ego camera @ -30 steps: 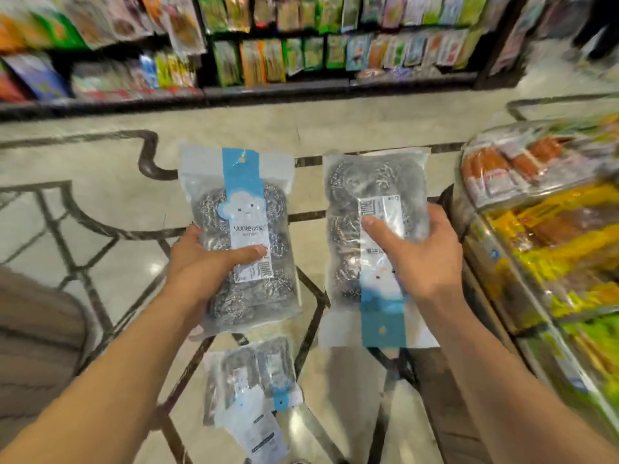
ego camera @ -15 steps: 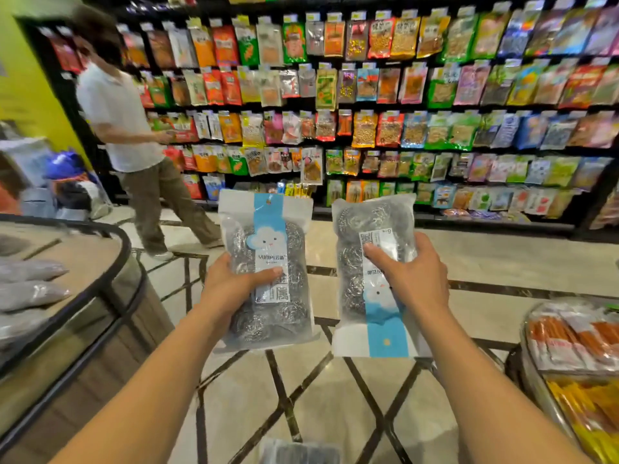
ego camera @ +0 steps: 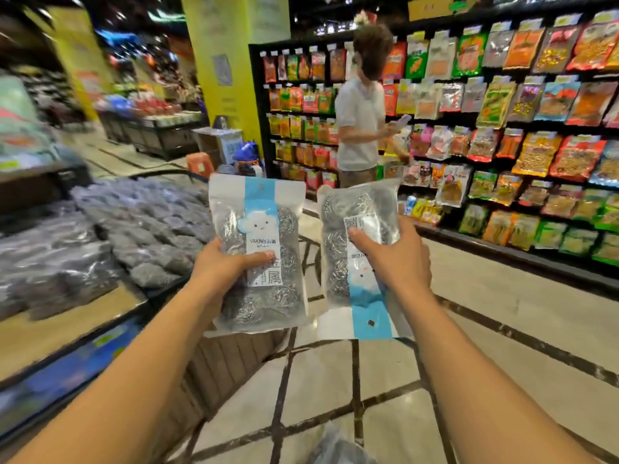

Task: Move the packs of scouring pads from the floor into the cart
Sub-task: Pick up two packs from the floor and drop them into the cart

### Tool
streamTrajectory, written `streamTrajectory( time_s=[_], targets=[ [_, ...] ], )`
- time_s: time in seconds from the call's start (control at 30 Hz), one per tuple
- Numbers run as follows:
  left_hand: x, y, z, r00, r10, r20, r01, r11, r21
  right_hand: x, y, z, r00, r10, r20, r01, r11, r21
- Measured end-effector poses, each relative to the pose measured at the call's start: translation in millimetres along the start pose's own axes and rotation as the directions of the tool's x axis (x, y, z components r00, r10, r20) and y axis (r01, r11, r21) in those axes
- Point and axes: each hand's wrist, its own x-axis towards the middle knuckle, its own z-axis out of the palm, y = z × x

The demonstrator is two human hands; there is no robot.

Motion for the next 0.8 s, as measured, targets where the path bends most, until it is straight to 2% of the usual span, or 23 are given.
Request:
streamTrajectory(
  time_s=[0.17,0.33,0.43,0.6,0.8],
  targets=[
    [-18.3,-19.8,-89.4,0.984,-0.015,-0.177,0.010,1.000,-0.030,-35.7,-30.1,67.7,0.985,-0.072,0.157,0.069,0.997,0.024],
    [-60.3,-45.8,-187.2,0.945,-0.055,-0.322,0.027,0.995,-0.092,-92.3,-68.0,140.7,0.934,-0.131,0.333,0.111,0.991,0.079],
    [-96.4,-61.0,-247.6,0.903,-0.117,-0.414,0.056,0.986,-0.157,-138.6,-94.2,182.5,0.883,-0.188,0.431,0.129,0.978,0.161],
    [-157.3,-95.2,-354.2,0.829,-0.132,-0.543,0.017,0.977,-0.211,-230.9,-141.2,242.7,0.774,-0.290,0.563,0.210,0.956,0.204],
    [-254.9,-132.9,-484.4,0.757,-0.150,-0.636,-0.031,0.964,-0.264,-369.5,-200.9,304.8,0.662,-0.371,0.651,0.225,0.927,0.300]
  ],
)
